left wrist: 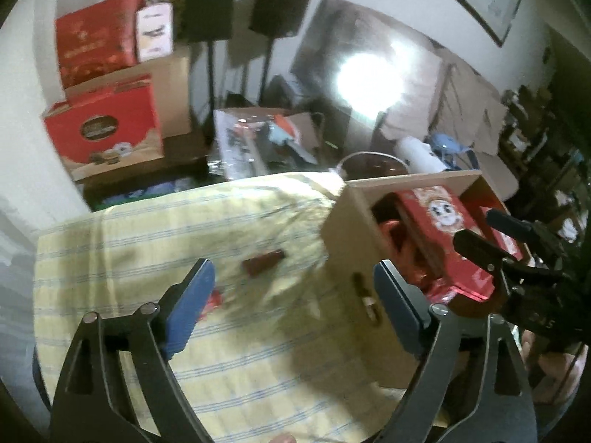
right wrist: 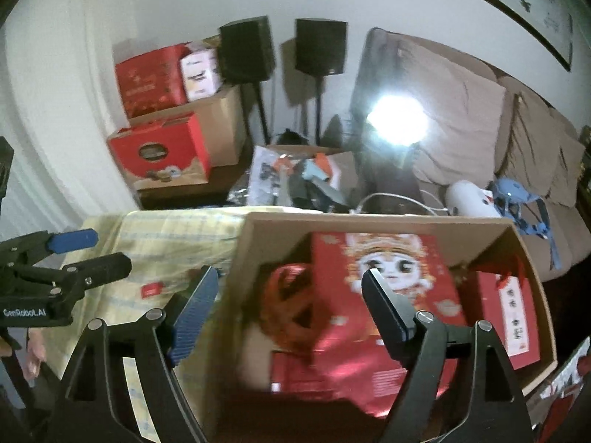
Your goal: Organize objects
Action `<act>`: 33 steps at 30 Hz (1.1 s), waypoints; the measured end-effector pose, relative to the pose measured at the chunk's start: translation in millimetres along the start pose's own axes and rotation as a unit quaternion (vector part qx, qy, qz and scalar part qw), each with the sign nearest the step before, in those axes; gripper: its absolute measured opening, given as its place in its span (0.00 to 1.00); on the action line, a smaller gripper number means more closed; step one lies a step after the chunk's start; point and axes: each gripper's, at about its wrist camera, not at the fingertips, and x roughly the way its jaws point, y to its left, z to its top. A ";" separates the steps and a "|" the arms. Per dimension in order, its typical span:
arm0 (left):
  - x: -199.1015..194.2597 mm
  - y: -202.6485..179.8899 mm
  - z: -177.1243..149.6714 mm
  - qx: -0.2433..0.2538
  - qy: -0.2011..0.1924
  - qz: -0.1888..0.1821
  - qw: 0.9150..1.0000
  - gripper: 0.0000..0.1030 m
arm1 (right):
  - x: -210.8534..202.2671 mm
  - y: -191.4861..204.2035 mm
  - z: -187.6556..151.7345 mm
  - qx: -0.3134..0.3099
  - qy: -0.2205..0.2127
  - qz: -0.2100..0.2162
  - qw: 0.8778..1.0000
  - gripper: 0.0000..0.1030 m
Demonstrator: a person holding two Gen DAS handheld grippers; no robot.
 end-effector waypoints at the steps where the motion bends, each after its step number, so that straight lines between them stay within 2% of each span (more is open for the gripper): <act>1: -2.1 8.9 -2.1 -0.006 0.000 0.005 1.000 0.85 | 1.1 8.8 0.6 -0.004 0.000 0.005 1.000 0.80; 4: -6.3 34.1 -7.9 -0.022 0.000 0.023 0.999 0.86 | 4.1 26.7 0.5 -0.011 -0.001 0.015 1.000 0.82; 6: -9.1 47.8 -11.5 -0.031 -0.001 0.036 0.999 0.90 | 6.9 38.9 0.3 -0.016 -0.001 0.021 1.000 0.84; 7: -11.6 54.8 -13.7 -0.034 -0.004 0.043 0.998 0.97 | 9.1 46.2 0.4 -0.018 0.000 0.026 1.000 0.85; 8: -14.6 59.1 -15.5 -0.036 -0.008 0.047 0.998 1.00 | 10.3 51.4 0.4 -0.019 0.001 0.029 0.999 0.85; 12: -24.9 77.0 -23.8 -0.039 -0.018 0.071 0.997 1.00 | 16.1 71.4 0.3 -0.024 0.004 0.044 0.999 0.90; 15: -32.1 87.0 -28.2 -0.043 -0.027 0.082 0.995 1.00 | 20.3 87.8 1.3 -0.032 0.005 0.052 0.998 0.99; 26: -47.4 110.3 -37.4 -0.039 -0.051 0.113 0.991 1.00 | 43.7 131.1 3.5 -0.043 0.014 0.067 0.997 0.99; 33: -32.0 118.3 -47.3 -0.030 -0.045 0.101 0.993 1.00 | 73.7 139.1 8.2 -0.028 0.022 0.053 0.998 0.99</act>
